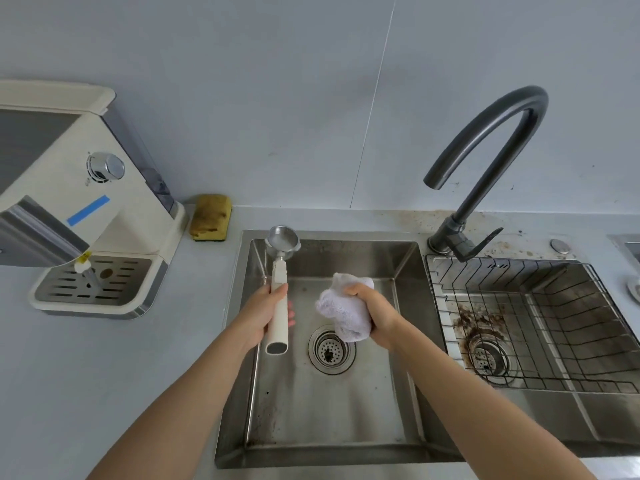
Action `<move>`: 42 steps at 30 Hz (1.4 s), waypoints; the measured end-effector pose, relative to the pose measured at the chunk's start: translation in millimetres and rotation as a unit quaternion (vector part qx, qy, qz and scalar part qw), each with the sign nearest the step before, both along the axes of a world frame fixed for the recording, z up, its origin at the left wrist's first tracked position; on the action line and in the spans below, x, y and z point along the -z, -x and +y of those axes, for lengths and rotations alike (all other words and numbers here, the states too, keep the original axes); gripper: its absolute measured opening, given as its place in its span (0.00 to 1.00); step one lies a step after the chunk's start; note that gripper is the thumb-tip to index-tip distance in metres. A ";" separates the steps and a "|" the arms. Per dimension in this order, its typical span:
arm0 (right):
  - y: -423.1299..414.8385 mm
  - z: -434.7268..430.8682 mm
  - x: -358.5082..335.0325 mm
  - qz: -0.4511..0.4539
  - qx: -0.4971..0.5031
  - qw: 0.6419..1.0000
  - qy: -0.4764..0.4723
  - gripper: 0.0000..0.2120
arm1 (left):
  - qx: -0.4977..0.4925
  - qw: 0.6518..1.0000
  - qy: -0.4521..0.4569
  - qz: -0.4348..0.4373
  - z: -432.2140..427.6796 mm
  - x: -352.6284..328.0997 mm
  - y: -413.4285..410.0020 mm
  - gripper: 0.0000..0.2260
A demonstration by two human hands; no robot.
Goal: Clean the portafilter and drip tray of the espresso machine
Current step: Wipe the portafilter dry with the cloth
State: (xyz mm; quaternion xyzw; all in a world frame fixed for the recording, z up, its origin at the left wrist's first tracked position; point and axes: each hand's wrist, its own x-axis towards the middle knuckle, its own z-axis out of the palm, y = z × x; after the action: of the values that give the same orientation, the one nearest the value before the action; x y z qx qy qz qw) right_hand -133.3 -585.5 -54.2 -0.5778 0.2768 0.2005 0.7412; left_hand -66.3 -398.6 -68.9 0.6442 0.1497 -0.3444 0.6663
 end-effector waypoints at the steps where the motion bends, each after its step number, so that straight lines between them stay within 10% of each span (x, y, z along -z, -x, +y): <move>1: -8.0 -1.9 -4.9 -0.021 -0.017 0.999 0.027 0.12 | 0.002 1.000 0.000 0.003 1.0 2.2 2.6 0.03; 15: -136.8 -19.2 -26.9 -0.028 -0.012 0.995 0.099 0.07 | -0.024 0.999 0.033 0.020 12.6 22.3 12.9 0.05; 23: -213.6 10.5 -21.0 -0.112 -0.116 0.950 0.269 0.37 | -0.046 0.999 0.003 0.007 16.2 32.0 1.5 0.06; 31: -219.8 -19.0 43.3 0.018 -0.127 0.793 0.596 0.24 | -0.058 0.998 -0.005 0.021 14.5 42.6 0.3 0.04; 38: -194.9 -17.5 51.0 -0.084 -0.267 0.579 0.766 0.26 | -0.045 0.998 -0.004 0.040 4.0 46.0 5.1 0.05; 42: -183.0 -11.7 62.9 -0.058 -0.377 0.630 0.676 0.29 | -0.028 0.999 -0.008 0.037 -1.2 43.1 8.5 0.07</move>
State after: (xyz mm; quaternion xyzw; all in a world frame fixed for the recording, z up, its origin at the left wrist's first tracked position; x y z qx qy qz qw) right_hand 49.7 -597.3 -117.2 -0.9813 0.0490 0.1852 0.0171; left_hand -74.7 -399.8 -111.9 0.6321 0.1951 -0.3476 0.6645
